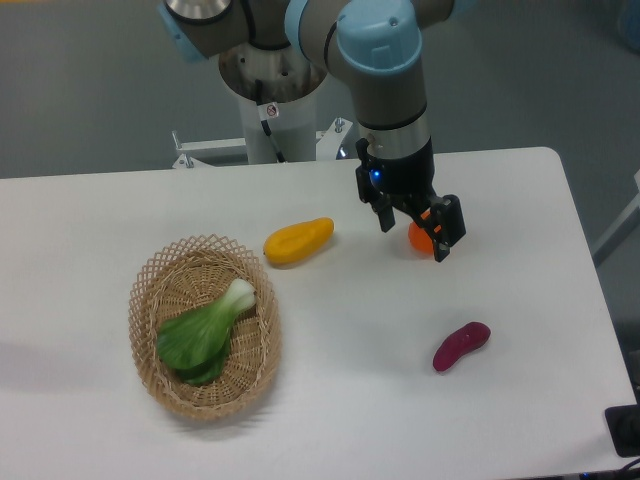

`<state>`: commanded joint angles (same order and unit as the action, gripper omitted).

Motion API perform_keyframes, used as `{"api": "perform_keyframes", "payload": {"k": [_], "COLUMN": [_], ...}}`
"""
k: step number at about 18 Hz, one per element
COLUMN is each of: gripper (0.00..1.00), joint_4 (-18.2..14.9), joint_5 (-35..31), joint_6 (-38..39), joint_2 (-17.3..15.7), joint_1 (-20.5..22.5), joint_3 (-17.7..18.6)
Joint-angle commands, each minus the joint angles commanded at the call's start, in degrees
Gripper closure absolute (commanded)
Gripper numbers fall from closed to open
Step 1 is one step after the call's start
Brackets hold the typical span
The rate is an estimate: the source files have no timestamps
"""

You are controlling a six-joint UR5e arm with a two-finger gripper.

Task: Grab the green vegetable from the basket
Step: 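Open the gripper and lift it away from the orange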

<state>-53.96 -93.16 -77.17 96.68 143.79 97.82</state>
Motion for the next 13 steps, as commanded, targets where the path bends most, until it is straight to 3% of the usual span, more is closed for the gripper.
{"api": "perform_keyframes", "payload": {"k": [7, 10, 13], "gripper": [0.00, 0.00, 0.00], "joint_4": [0.0, 0.1, 0.0], "joint_5": [0.3, 1.6, 1.8], "joint_6": [1.3, 5.0, 13.4], "joint_2": [-1.0, -1.1, -1.2], "joint_1": [-0.4, -0.1, -0.7], "joint_3": [1.4, 3.2, 4.8]}}
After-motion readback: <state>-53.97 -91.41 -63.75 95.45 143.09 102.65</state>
